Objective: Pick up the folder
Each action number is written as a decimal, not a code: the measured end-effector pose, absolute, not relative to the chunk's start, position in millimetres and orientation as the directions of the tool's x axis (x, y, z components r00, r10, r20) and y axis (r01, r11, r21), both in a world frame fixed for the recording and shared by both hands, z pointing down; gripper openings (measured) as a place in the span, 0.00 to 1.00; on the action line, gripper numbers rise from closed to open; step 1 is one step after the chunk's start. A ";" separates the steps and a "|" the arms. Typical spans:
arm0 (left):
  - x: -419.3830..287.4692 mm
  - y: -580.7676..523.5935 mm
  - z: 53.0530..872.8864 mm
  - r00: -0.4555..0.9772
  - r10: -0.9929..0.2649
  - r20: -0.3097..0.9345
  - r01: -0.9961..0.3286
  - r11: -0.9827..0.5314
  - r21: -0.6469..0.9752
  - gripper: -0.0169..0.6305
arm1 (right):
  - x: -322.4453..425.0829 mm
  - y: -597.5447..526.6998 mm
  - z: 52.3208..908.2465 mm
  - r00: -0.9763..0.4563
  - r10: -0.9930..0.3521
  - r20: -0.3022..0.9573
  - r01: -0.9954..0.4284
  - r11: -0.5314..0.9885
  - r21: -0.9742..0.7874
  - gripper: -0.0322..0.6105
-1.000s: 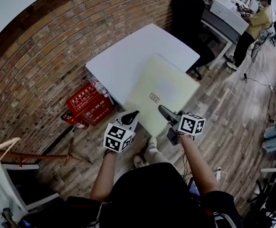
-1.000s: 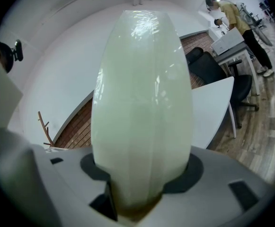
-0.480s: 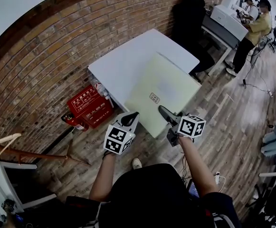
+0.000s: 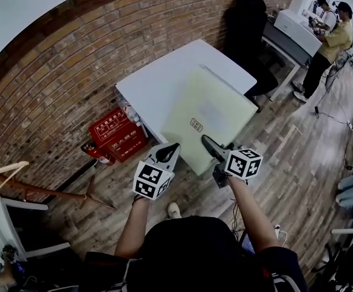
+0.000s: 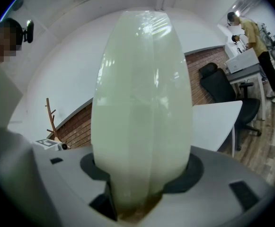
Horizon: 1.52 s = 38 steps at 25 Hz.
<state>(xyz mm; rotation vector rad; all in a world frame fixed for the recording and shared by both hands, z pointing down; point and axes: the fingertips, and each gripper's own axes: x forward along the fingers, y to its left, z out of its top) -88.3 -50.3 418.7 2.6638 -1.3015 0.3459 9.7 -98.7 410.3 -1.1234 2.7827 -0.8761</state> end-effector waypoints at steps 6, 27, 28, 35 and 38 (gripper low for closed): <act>-69.3 -34.1 409.7 0.580 -0.765 0.279 -0.798 -0.603 0.005 0.06 | 17.7 -86.8 390.2 -0.757 -0.634 0.161 -0.623 0.624 -0.472 0.46; -57.8 11.9 361.5 0.440 -0.886 0.147 -0.895 -0.446 -0.007 0.06 | 34.5 -31.1 340.8 -0.715 -0.691 0.105 -0.682 0.657 -0.320 0.46; -55.7 13.5 360.8 0.439 -0.887 0.143 -0.896 -0.444 -0.005 0.06 | 35.8 -29.0 338.4 -0.717 -0.690 0.100 -0.682 0.662 -0.312 0.46; -40.2 30.6 359.7 0.447 -0.884 0.134 -0.893 -0.450 0.014 0.06 | 43.3 -12.3 331.5 -0.732 -0.676 0.087 -0.671 0.691 -0.269 0.46; -36.0 37.5 358.6 0.442 -0.888 0.125 -0.896 -0.443 0.022 0.06 | 44.5 -6.8 333.1 -0.742 -0.664 0.088 -0.661 0.704 -0.259 0.46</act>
